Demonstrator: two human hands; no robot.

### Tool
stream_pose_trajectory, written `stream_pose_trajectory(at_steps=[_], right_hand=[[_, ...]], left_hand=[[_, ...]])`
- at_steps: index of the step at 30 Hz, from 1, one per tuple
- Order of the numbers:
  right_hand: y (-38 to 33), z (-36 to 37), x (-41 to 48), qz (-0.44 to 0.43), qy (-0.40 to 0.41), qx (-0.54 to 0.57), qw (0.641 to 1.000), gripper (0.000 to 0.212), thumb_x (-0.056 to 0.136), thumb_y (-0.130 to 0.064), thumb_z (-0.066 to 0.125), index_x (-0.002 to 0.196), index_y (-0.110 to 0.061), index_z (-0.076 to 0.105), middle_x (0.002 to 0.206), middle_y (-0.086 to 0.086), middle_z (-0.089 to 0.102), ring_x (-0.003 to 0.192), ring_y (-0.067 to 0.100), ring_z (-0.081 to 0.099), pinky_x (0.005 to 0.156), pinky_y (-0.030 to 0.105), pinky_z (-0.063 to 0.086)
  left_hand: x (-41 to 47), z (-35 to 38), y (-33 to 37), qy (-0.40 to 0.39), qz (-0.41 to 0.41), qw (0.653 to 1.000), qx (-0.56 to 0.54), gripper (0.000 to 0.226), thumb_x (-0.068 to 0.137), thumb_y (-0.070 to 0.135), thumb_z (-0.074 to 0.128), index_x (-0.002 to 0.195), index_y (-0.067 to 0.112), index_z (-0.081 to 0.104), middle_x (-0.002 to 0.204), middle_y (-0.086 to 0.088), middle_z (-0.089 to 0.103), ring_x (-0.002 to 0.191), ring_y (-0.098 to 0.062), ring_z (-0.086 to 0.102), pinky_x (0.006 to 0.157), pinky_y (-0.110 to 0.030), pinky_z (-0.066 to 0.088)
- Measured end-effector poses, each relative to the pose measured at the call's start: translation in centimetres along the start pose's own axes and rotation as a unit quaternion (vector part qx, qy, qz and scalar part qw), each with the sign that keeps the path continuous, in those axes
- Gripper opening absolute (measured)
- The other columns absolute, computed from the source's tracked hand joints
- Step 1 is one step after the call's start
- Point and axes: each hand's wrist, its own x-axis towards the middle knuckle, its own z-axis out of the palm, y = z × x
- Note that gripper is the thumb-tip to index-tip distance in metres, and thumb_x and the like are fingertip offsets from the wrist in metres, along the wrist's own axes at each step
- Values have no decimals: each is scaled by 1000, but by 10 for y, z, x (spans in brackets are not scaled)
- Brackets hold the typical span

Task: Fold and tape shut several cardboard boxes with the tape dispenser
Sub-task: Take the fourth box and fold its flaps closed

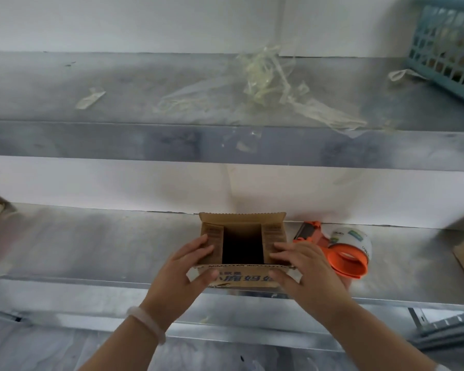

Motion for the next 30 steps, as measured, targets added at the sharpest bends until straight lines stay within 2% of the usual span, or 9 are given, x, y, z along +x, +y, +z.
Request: stream_pose_trajectory(at_steps=[4,7,9,11,14,17,19,25,30], right_hand=[[10,-3,16,54,-36,65,996,21,83,-53,61,102,-45,68,110,-31,57,107,-6,48,99,23,45],[13,-6,27,102,-16,109,989,32,77,-44,76,100,-49,55,102,-19,61,89,1,60,81,30,56],[14,-7,31,115,19,129,985,68,71,-36,84,122,-46,42,108,-14,56,88,4,61,78,28,57],[19,-7,34,109,-6,142,984,106,71,-32,85,146,-48,13,125,-22,47,93,7,60,80,27,56],[22,-9,39,77,-59,114,989,109,75,-37,81,151,-48,3,136,-32,35,100,4,57,87,27,54],[24,-11,36,44,-48,43,997,64,81,-49,69,139,-46,43,139,-27,39,117,-8,44,105,28,45],[24,-10,31,22,-48,6,999,53,85,-56,56,136,-42,51,143,-32,31,125,-10,30,113,26,34],[37,-3,10,22,-73,-23,997,69,79,-78,29,144,-55,26,153,-39,5,141,-6,15,117,29,24],[38,-9,5,10,-67,-59,996,66,81,-79,21,144,-58,22,155,-36,3,142,-3,10,117,33,20]], left_hand=[[13,-4,5,21,-7,1000,-9,7,81,54,63,88,52,65,116,34,57,107,10,53,76,-4,45],[23,-3,11,28,-11,1000,-2,11,86,31,70,88,40,65,107,28,56,98,7,56,71,-9,49],[28,-1,6,39,-19,999,1,32,82,31,74,112,32,62,112,25,54,101,1,57,82,-16,51],[32,0,-3,27,-33,998,-45,78,77,29,79,142,36,37,127,28,44,107,-1,56,86,-19,51],[39,-4,-10,-29,-17,998,-54,106,76,31,79,151,45,6,139,36,31,111,-4,53,90,-23,50],[45,-3,-11,-58,14,998,-34,74,81,27,76,137,51,36,130,38,43,118,1,50,100,-33,49],[46,1,-12,-60,22,997,-45,49,84,29,73,123,51,52,133,39,42,125,4,45,104,-36,47],[44,23,4,16,-7,1000,-6,29,87,33,69,116,33,69,130,39,41,118,14,44,94,-14,45],[48,34,16,34,-27,999,15,29,83,37,71,111,32,71,128,31,45,117,6,44,100,-24,45]])
